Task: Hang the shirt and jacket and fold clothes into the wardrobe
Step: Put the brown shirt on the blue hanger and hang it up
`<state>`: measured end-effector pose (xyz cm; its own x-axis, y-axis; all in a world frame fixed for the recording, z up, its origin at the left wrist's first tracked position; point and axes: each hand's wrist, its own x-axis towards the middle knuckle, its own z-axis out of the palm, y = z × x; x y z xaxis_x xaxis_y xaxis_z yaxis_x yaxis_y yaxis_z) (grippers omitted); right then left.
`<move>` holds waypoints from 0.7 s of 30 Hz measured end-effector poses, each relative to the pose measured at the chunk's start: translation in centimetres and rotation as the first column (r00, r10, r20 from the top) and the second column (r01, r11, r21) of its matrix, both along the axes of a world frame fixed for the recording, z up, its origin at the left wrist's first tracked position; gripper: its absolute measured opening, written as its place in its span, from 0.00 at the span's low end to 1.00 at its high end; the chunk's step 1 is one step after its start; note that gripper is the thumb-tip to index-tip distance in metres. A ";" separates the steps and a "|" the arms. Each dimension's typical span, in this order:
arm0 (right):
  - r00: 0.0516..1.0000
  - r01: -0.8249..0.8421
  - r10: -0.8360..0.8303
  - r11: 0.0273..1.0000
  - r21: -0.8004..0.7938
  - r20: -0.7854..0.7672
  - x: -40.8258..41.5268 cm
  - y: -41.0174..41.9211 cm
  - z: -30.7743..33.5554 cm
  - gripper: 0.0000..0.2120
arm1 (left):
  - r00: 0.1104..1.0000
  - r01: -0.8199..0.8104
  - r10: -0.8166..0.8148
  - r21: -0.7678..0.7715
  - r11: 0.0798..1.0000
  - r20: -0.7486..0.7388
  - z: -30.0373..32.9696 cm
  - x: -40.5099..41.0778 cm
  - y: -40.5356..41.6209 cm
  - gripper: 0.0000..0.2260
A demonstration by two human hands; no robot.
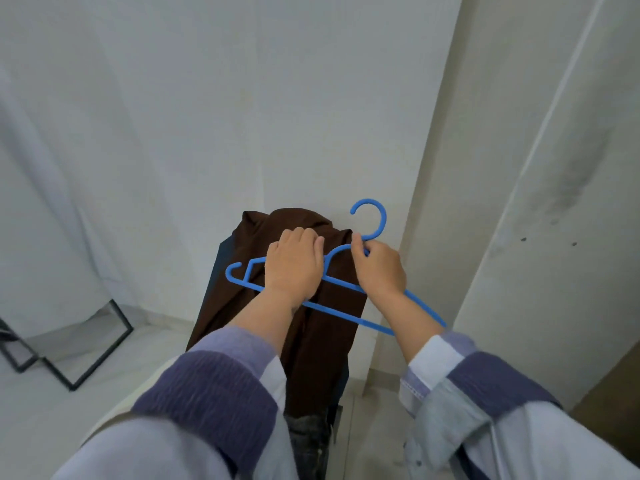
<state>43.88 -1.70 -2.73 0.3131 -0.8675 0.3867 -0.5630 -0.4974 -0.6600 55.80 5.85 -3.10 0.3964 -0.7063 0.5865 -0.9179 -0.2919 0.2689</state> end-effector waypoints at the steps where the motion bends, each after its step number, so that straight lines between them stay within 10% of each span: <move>1: 1.000 -0.007 0.007 1.000 -0.001 -0.013 0.9 -1.0 -0.5 0.25 | 1.000 -0.007 0.007 -0.015 1.000 -0.016 0.2 0.9 -1.1 0.14; 21: 0.996 -0.018 0.021 0.999 0.028 -0.081 9.6 -17.5 -8.5 0.24 | 0.964 -0.246 0.262 0.537 0.807 0.046 -2.4 12.6 -24.6 0.26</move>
<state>53.49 -19.19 -11.19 0.3597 -0.8705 0.3359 -0.6059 -0.4917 -0.6254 68.35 -18.72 -5.46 0.6163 -0.7763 0.1327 -0.7852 -0.6187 0.0272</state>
